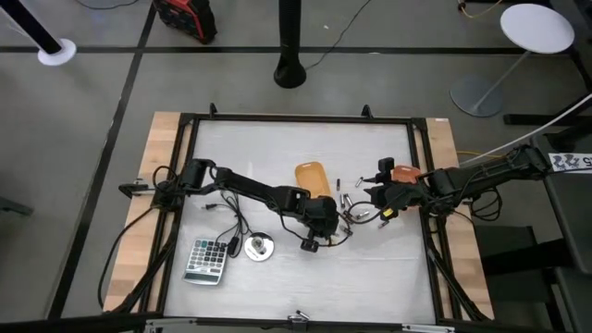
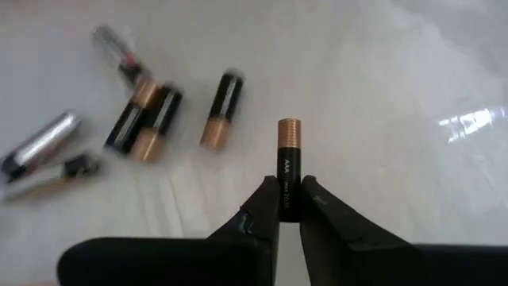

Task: Sort batteries
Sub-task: Put the black battery into the yellow bin

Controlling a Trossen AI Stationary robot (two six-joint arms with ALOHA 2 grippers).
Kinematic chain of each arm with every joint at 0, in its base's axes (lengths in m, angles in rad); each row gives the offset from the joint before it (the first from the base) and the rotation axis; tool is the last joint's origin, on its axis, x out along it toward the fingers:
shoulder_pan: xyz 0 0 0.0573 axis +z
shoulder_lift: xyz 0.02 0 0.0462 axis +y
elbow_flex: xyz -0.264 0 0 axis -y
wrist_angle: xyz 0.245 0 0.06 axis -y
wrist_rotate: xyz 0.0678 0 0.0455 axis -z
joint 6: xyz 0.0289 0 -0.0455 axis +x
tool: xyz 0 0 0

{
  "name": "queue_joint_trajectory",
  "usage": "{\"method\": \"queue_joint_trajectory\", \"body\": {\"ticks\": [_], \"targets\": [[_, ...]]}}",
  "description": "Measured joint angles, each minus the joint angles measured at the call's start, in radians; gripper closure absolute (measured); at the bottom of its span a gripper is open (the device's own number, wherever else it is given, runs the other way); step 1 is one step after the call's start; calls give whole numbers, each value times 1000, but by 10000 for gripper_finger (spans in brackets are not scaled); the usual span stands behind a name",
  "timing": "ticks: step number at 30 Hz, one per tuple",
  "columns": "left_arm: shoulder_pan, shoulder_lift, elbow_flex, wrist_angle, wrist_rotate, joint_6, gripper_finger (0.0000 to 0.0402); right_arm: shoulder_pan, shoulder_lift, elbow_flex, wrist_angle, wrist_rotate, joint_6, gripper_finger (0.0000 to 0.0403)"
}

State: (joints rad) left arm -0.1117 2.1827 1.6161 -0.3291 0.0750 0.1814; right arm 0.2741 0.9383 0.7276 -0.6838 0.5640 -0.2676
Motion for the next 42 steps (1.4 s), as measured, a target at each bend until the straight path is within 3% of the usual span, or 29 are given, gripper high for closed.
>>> {"method": "queue_joint_trajectory", "body": {"ticks": [8, 15, 21, 33, 42], "targets": [[46, -96, 2, -104, -27, 1, 369, 0, 0, 0, -17, 1, 0, 272], [110, -191, 2, -255, -140, 16, 372, 0, 0, 0, -30, 2, 0, 272], [181, -201, -2, -368, -216, 3, 358, 0, 0, 0, -30, 2, 0, 272], [268, -195, -71, -371, -219, -27, 360, 0, 0, 0, -29, 1, 0, 272], [275, -195, -71, -368, -218, -76, 320, 0, 0, 0, -29, 0, 0, 272]]}}
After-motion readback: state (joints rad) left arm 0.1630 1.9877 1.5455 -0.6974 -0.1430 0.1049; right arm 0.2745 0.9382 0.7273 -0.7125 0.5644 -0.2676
